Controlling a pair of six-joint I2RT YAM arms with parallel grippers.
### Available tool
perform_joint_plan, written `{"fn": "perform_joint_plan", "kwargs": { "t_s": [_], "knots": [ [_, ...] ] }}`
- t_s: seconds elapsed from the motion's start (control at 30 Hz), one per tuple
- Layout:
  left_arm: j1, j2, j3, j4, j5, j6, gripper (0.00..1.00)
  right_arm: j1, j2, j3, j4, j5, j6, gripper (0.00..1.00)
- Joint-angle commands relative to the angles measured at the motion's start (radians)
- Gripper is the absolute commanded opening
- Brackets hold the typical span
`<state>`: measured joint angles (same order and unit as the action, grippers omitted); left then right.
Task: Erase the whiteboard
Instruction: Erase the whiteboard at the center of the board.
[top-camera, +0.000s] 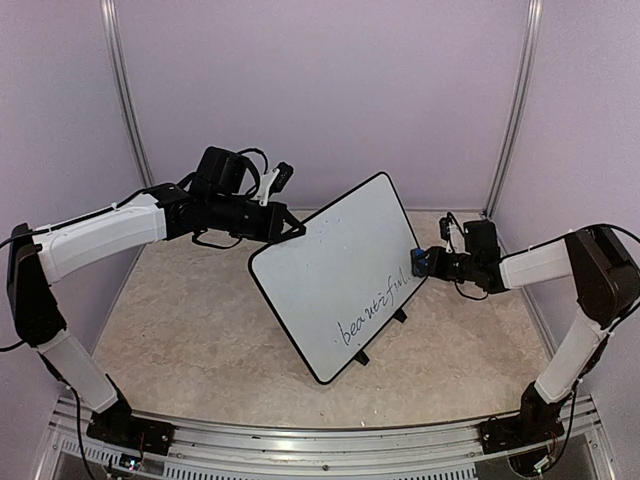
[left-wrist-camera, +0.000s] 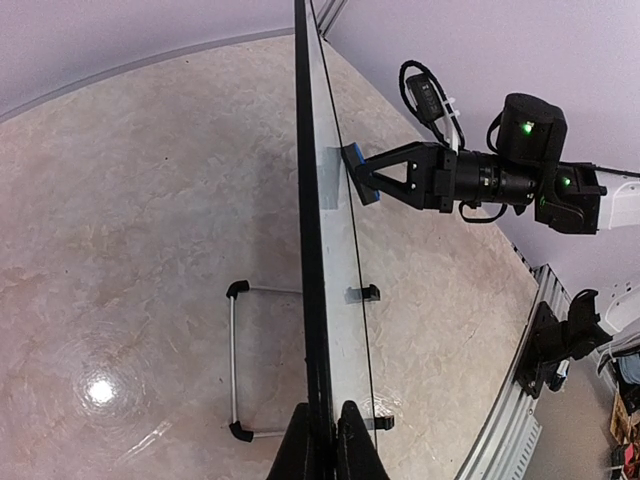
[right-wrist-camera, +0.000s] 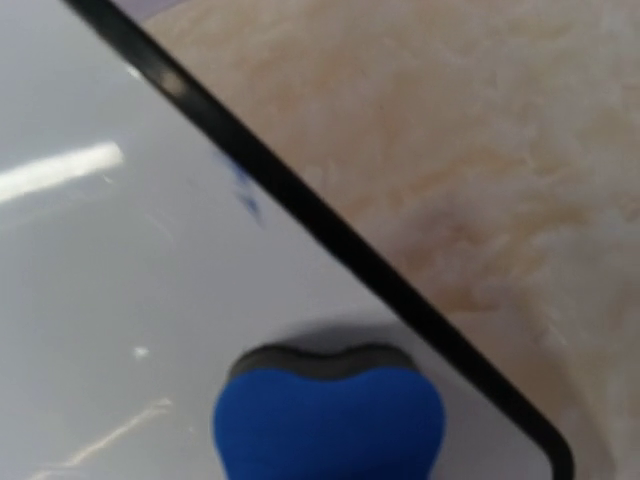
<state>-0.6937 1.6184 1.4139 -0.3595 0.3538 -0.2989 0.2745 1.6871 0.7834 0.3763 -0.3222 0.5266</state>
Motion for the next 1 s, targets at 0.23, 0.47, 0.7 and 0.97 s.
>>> {"fn": "perform_joint_plan", "kwargs": {
  "t_s": [0.23, 0.47, 0.7, 0.97],
  "knots": [
    [-0.041, -0.020, -0.004, 0.044, 0.112, 0.125, 0.00, -0.007, 0.065, 0.113, -0.107, -0.095, 0.002, 0.30],
    [-0.041, -0.021, -0.006, 0.043, 0.111, 0.127, 0.00, -0.006, 0.128, 0.313, -0.191, -0.118, -0.013, 0.30],
    [-0.040, -0.020, -0.006, 0.043, 0.112, 0.129, 0.00, 0.006, 0.182, 0.468, -0.261, -0.128, -0.029, 0.30],
    [-0.036, -0.019, -0.005, 0.043, 0.112, 0.128, 0.00, 0.008, 0.191, 0.429, -0.247, -0.119, -0.032, 0.30]
  ]
}}
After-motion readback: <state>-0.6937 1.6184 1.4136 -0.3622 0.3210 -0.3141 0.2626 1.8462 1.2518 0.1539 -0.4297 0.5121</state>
